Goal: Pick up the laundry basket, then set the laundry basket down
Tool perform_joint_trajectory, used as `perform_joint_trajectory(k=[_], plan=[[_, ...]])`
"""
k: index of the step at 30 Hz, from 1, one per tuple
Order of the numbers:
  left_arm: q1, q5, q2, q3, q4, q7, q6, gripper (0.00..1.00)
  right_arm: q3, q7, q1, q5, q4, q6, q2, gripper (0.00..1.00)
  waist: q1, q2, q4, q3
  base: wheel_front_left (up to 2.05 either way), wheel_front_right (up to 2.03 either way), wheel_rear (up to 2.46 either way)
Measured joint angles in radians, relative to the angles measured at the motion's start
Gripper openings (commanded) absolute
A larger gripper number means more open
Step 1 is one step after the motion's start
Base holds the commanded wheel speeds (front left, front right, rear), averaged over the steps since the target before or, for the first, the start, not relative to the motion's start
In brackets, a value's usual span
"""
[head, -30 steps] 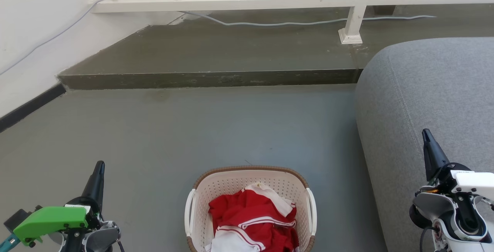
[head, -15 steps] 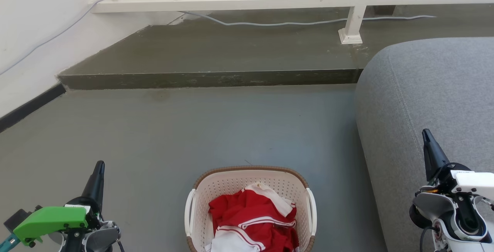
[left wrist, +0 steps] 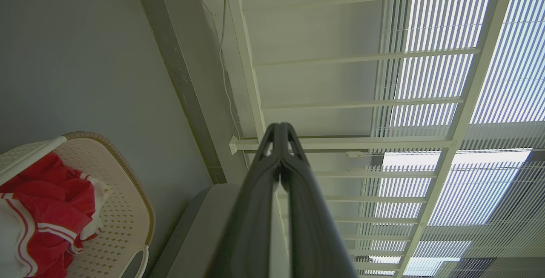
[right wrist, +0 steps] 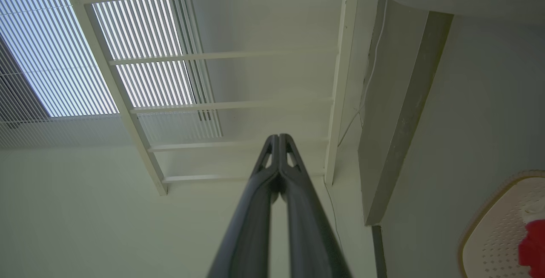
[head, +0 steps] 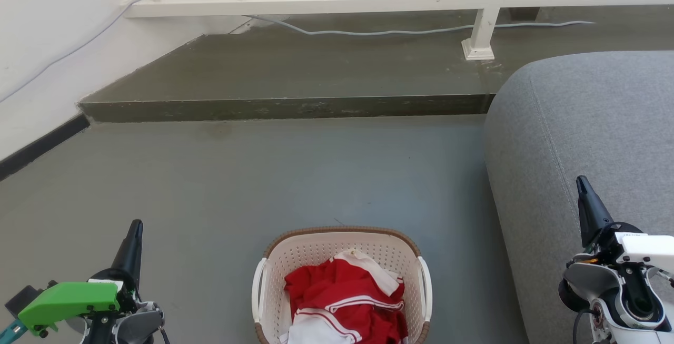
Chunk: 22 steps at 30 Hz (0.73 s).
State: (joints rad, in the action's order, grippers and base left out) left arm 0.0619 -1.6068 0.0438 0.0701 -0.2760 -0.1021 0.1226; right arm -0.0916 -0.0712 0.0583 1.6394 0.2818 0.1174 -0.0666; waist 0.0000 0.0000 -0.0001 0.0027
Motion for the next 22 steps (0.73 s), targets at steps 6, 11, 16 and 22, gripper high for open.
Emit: perform_joint_trajectory(k=[6,11,16,22], plan=[[0.0,0.0,0.0,0.0,0.0,0.0,0.0,0.0,0.0,0.0,0.0,0.0,0.0,0.0,0.0,0.0,0.0,0.0,0.0,0.0,0.0,0.0,0.0],[0.0,0.0,0.0,0.0,0.0,0.0,0.0,0.0,-0.001,0.0,0.0,0.0,0.0,0.0,0.0,0.0,0.0,0.0,0.0,0.0,0.0,0.0,0.0],[0.0,0.0,0.0,0.001,0.0,0.0,0.0,0.0,-0.001,0.0,0.0,0.0,0.0,0.0,0.0,0.0,0.0,0.0,0.0,0.0,0.0,0.0,0.0],[0.0,0.0,0.0,0.001,0.0,0.0,0.0,0.0,-0.001,0.0,0.0,0.0,-0.001,0.0,0.001,0.0,0.0,0.0,0.0,0.0,0.0,0.0,0.0]])
